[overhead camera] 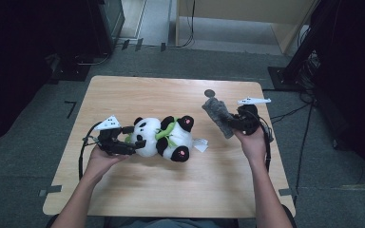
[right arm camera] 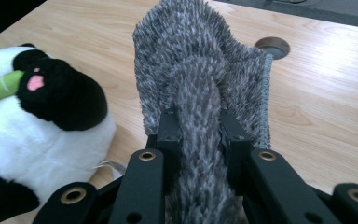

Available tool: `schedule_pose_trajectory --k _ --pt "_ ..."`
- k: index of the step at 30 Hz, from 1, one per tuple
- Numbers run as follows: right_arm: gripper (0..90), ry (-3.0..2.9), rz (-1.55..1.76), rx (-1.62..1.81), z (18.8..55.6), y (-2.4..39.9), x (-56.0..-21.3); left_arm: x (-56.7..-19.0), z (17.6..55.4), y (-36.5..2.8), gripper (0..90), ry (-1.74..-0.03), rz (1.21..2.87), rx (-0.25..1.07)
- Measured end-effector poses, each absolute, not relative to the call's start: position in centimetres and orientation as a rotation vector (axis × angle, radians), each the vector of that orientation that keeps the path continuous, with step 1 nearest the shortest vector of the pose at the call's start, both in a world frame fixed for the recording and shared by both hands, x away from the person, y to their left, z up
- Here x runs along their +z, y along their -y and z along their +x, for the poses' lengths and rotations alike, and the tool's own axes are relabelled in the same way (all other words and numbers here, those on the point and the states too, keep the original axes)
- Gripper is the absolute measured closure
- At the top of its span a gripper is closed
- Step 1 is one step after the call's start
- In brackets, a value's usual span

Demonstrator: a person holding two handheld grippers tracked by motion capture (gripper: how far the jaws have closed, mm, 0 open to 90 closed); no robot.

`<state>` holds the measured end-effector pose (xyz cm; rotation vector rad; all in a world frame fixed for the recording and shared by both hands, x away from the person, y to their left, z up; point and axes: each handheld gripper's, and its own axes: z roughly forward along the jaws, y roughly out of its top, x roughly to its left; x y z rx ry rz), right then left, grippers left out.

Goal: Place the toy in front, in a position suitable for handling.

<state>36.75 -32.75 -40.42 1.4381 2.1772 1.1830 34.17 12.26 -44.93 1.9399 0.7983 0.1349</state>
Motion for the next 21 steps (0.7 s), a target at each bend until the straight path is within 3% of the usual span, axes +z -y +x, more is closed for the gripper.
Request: schedule_pose_trajectory --k 10,21 --pt "74.8 -2.239 1.37 1.192 36.9 30.6 -39.5 -47.2 33.6 -13.3 12.8 -0.797 1.991 0.186" --pt "74.7 -2.262 1.355 1.194 36.9 30.0 -39.5 -48.8 34.8 -12.9 11.6 -0.77 1.984 0.137"
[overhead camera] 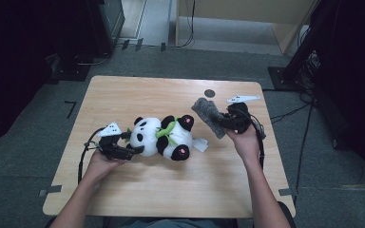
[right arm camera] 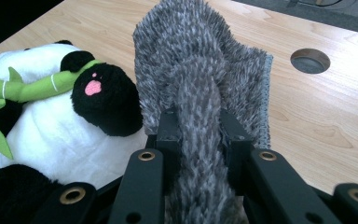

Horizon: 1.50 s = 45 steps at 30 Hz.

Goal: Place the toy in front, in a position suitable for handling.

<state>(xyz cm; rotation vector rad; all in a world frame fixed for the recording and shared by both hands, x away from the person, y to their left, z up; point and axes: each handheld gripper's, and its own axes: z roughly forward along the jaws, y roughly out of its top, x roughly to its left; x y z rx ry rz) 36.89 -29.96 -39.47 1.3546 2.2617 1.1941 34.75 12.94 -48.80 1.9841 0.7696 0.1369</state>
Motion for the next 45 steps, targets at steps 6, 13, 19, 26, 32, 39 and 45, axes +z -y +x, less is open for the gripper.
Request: schedule_pose_trajectory --k 6,13,19,26,32,39,45 --pt "74.7 -2.266 1.358 1.195 37.0 29.8 -39.5 -49.3 34.5 -12.3 21.4 -0.733 2.015 0.16" --pt "74.7 -2.268 1.344 1.222 37.0 29.3 -39.0 -48.9 33.9 -11.4 38.9 -0.844 1.987 0.197" --pt "74.9 -2.277 1.306 1.234 36.8 28.4 -37.5 -49.0 33.0 -10.7 37.6 -0.909 1.952 0.207" --pt "75.0 -2.353 1.203 1.271 36.9 25.8 -35.6 -49.2 32.7 -10.7 34.3 -0.927 1.919 0.203" --pt "75.1 -2.412 1.113 1.281 37.2 23.0 -34.6 -49.2 32.8 -10.7 32.1 -0.938 1.902 0.194" --pt "75.2 -2.482 1.027 1.279 38.0 20.0 -34.6 -49.2 32.7 -10.7 27.4 -0.932 1.906 0.208" --pt "75.3 -2.515 1.012 1.271 38.7 18.7 -35.1 -49.2 32.7 -10.4 10.8 -0.968 1.888 0.166"
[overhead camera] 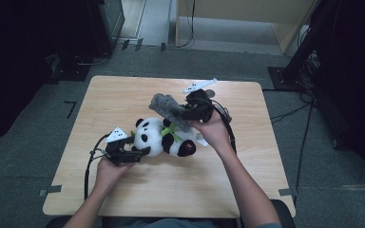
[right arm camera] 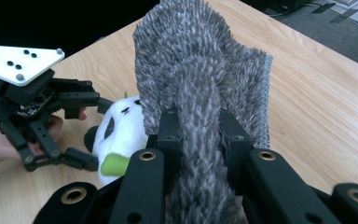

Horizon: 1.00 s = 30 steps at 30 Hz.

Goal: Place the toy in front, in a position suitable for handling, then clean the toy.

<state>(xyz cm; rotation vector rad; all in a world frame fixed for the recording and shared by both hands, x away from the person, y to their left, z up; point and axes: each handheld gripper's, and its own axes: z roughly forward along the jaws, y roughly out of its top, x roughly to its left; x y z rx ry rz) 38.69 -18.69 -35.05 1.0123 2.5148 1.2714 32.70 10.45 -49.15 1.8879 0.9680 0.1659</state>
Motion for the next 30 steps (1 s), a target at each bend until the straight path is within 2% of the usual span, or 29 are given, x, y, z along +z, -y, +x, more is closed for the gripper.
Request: schedule_pose_trajectory --k 3,8,9,11,13,15,30 --pt "75.4 -2.522 1.016 1.268 39.1 18.2 -35.2 -49.5 32.9 -10.2 1.8 -0.99 1.879 0.149" --pt "75.4 -2.537 1.012 1.257 39.7 17.3 -35.4 -49.9 33.1 -9.7 1.2 -0.96 1.91 0.191" --pt "75.4 -2.546 1.006 1.252 39.8 16.7 -35.5 -49.9 33.0 -9.7 3.1 -0.958 1.926 0.21" --pt "75.4 -2.552 0.997 1.254 40.0 16.1 -35.6 -49.8 32.9 -9.9 13.6 -0.943 1.933 0.224" --pt "75.4 -2.56 0.993 1.255 40.1 15.9 -35.7 -49.8 32.8 -9.9 15.9 -0.936 1.941 0.231" --pt "75.4 -2.587 0.98 1.236 40.4 14.8 -35.8 -49.7 32.8 -10.3 23.9 -0.921 1.948 0.228" --pt "75.3 -2.669 0.914 1.196 42.5 10.5 -37.7 -49.8 32.6 -10.4 28.0 -0.93 1.922 0.236"
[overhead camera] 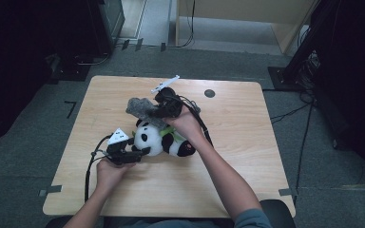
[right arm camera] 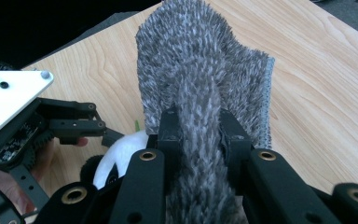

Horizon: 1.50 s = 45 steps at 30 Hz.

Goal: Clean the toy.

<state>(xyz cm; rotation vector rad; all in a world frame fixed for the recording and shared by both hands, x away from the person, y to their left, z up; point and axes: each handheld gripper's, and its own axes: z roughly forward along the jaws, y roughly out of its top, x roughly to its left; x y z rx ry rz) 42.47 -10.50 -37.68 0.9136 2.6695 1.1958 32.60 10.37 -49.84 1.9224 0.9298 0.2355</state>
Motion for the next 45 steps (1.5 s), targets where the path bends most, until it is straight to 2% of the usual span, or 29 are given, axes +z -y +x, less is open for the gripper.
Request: schedule_pose_trajectory --k 6,13,27,40,45 --pt "75.3 -2.759 0.896 1.12 42.4 8.2 -39.0 -49.7 32.3 -10.2 30.5 -0.922 1.94 0.261" --pt "75.3 -2.775 0.933 1.098 43.2 8.3 -39.8 -49.7 32.5 -10.3 32.9 -0.95 1.925 0.241" --pt "75.6 -2.711 1.067 0.997 45.1 12.1 -39.9 -49.6 32.5 -10.2 34.7 -0.98 1.922 0.217" --pt "76.4 -2.594 1.166 0.98 45.6 16.7 -38.3 -49.8 32.5 -10.4 34.7 -0.954 1.93 0.219" --pt "76.6 -2.54 1.154 1.002 45.3 17.9 -36.7 -49.8 32.6 -10.4 34.4 -0.951 1.928 0.217"
